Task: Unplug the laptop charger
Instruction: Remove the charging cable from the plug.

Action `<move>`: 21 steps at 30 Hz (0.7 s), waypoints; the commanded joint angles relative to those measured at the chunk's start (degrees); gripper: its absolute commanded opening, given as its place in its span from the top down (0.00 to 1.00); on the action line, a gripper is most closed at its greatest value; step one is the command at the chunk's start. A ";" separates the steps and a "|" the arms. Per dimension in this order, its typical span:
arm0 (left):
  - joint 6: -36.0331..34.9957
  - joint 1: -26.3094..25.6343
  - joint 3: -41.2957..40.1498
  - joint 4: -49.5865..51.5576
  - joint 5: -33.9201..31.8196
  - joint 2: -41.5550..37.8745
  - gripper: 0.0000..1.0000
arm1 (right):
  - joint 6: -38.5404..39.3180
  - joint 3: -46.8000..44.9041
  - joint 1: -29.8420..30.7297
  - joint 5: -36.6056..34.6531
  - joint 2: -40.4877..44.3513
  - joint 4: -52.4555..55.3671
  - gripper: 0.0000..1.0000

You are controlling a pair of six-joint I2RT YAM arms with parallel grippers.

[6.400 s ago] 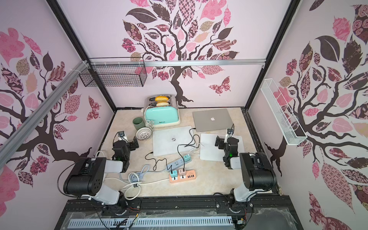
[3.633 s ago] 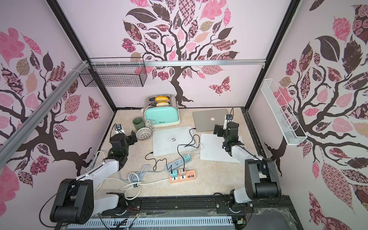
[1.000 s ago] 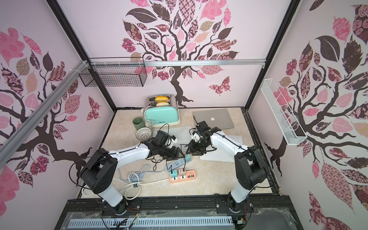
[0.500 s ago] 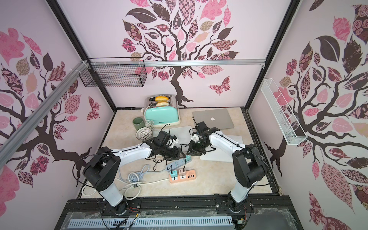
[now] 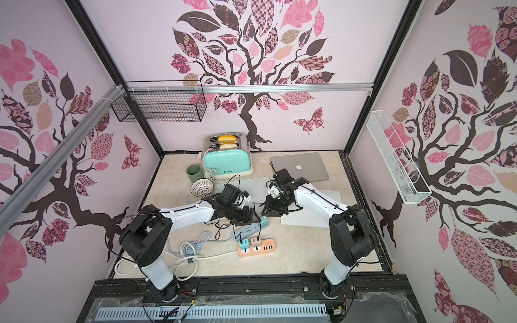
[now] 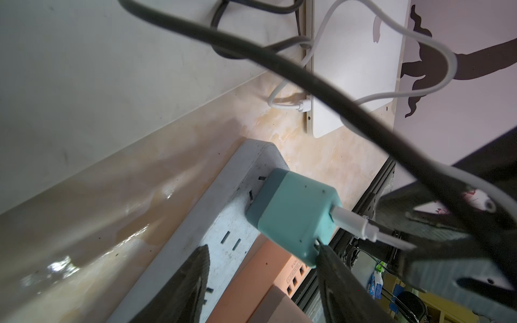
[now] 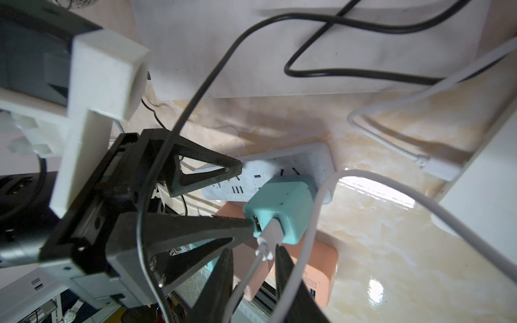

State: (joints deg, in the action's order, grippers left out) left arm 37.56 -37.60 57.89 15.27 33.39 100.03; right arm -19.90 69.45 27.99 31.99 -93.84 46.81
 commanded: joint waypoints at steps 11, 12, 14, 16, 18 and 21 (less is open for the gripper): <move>0.06 -0.36 -0.32 0.21 -0.77 1.04 0.38 | 2.06 2.42 1.44 -2.36 0.85 -0.43 0.90; 0.06 -0.37 -0.34 0.25 -0.78 1.00 0.38 | 2.29 2.44 1.50 -2.54 1.01 -0.27 0.92; 0.13 -0.39 -0.41 0.16 -0.78 1.03 0.38 | 2.49 2.70 1.70 -3.05 1.47 -0.10 0.96; 0.33 -0.39 -0.81 -0.20 -0.78 0.87 0.38 | 2.50 2.70 1.90 -3.40 2.10 -0.05 1.00; 0.26 -0.46 -0.96 -0.15 -0.78 0.83 0.38 | 2.47 2.78 2.16 -3.83 2.73 -0.12 1.00; -0.27 -0.45 -0.58 1.03 -0.99 1.29 0.38 | 2.42 3.11 2.34 -4.19 3.44 -0.14 1.00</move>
State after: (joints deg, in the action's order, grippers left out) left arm 37.76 -37.65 57.89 15.11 33.65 100.12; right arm -17.98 69.84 29.63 27.99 -93.01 47.20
